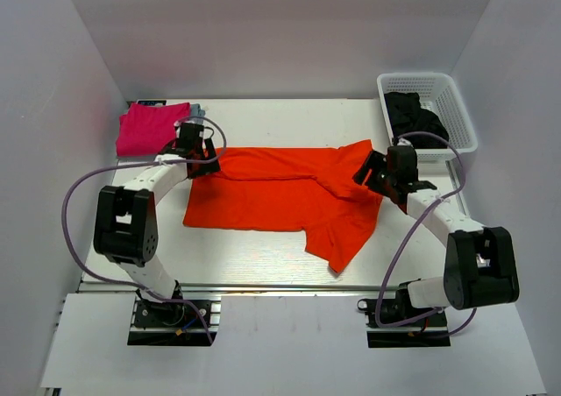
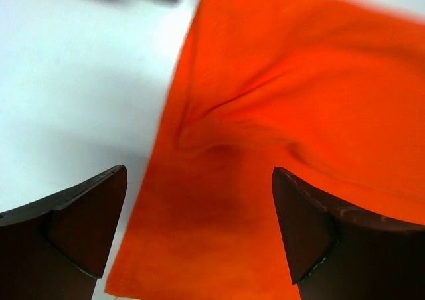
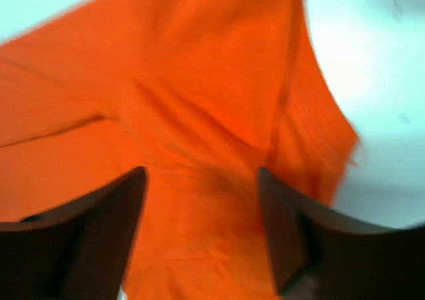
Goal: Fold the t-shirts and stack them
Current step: Fold the flattened tshirt in 1/3 of the way
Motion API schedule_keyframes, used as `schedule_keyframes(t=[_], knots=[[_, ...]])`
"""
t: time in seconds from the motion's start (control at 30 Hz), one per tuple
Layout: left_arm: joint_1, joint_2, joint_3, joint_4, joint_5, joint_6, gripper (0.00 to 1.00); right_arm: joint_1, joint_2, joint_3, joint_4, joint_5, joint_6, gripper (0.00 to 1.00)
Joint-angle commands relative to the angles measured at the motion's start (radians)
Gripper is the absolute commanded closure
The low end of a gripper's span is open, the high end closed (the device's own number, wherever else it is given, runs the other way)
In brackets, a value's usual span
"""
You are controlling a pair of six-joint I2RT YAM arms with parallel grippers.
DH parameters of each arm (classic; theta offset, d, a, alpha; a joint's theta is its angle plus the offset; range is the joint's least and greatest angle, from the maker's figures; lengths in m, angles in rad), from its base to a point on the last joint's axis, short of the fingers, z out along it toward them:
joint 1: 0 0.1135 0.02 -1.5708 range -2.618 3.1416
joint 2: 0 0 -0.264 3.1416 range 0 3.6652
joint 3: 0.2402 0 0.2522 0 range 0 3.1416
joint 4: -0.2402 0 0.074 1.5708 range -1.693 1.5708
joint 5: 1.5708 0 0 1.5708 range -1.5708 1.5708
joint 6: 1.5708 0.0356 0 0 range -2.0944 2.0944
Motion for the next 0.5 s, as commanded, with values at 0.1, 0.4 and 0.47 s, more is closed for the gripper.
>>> schedule_keyframes(t=[0.1, 0.4, 0.47], knots=[[-0.001, -0.019, 0.133, 0.147, 0.255, 0.042, 0.00, 0.033, 0.140, 0.206, 0.157, -0.138, -0.111, 0.10], [0.010, 0.211, 0.258, 0.147, 0.393, 0.054, 0.00, 0.036, 0.415, 0.402, 0.096, -0.164, -0.108, 0.10], [0.010, 0.232, 0.258, 0.147, 0.404, 0.067, 0.00, 0.033, 0.495, 0.459, 0.065, -0.169, -0.083, 0.10]])
